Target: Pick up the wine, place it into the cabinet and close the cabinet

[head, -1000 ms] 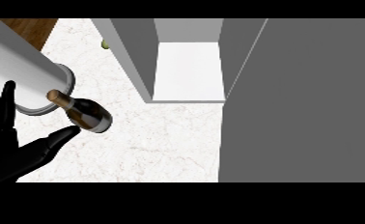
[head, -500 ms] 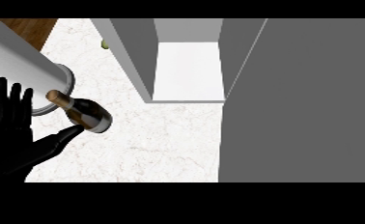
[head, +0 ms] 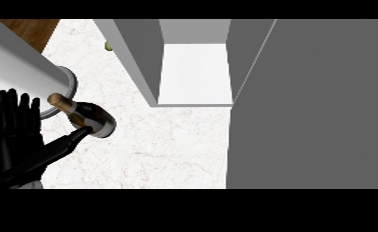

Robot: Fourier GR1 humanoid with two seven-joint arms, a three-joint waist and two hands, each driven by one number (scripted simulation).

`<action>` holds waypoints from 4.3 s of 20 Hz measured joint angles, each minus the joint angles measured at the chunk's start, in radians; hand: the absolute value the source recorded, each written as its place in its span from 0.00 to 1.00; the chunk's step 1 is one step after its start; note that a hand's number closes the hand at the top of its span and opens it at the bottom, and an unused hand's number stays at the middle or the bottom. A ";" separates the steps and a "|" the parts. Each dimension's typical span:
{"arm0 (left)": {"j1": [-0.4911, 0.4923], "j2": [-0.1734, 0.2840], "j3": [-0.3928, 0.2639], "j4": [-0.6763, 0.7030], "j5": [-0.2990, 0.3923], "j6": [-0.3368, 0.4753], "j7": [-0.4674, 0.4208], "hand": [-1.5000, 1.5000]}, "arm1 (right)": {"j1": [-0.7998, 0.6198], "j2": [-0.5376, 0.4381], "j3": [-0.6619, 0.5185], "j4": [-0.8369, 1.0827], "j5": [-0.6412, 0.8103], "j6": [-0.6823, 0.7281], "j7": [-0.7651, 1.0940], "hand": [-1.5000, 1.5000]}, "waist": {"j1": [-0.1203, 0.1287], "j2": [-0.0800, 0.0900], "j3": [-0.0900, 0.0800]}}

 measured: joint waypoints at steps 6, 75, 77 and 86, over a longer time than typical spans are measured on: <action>-0.028 0.001 0.040 0.140 0.036 -0.046 -0.091 0.00 | -0.001 0.001 -0.002 -0.004 0.001 -0.005 0.013 0.00 | -0.002 0.000 0.000; -0.316 0.098 0.040 1.008 0.028 -0.380 -0.745 1.00 | -0.052 0.019 -0.019 0.009 0.000 0.009 0.048 0.00 | 0.001 -0.004 0.004; -0.262 0.107 0.011 0.943 0.023 -0.424 -0.741 1.00 | -0.041 0.021 -0.017 0.009 0.001 0.013 0.040 0.00 | 0.005 -0.007 0.005; -0.045 0.101 -0.081 0.598 -0.024 -0.416 -0.703 1.00 | -0.019 0.031 -0.012 0.008 0.003 0.018 0.022 0.00 | 0.009 -0.004 0.002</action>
